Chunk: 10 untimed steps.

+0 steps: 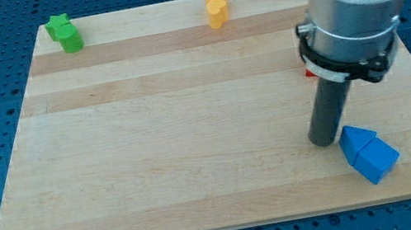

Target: Slightly move the red circle along with the red star downwards

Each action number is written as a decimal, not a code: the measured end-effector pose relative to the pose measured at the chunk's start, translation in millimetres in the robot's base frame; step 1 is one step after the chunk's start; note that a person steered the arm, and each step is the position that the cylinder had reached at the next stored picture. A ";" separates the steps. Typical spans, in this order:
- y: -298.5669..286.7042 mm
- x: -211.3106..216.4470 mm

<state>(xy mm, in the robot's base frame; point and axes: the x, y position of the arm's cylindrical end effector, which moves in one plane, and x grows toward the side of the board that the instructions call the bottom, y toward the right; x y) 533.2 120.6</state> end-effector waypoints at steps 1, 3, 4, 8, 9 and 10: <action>-34.4 -14.4; -133.2 -15.2; -171.9 -15.2; -240.8 -0.2; -223.1 -15.0; -199.2 -52.2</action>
<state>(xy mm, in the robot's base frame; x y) 481.0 -78.7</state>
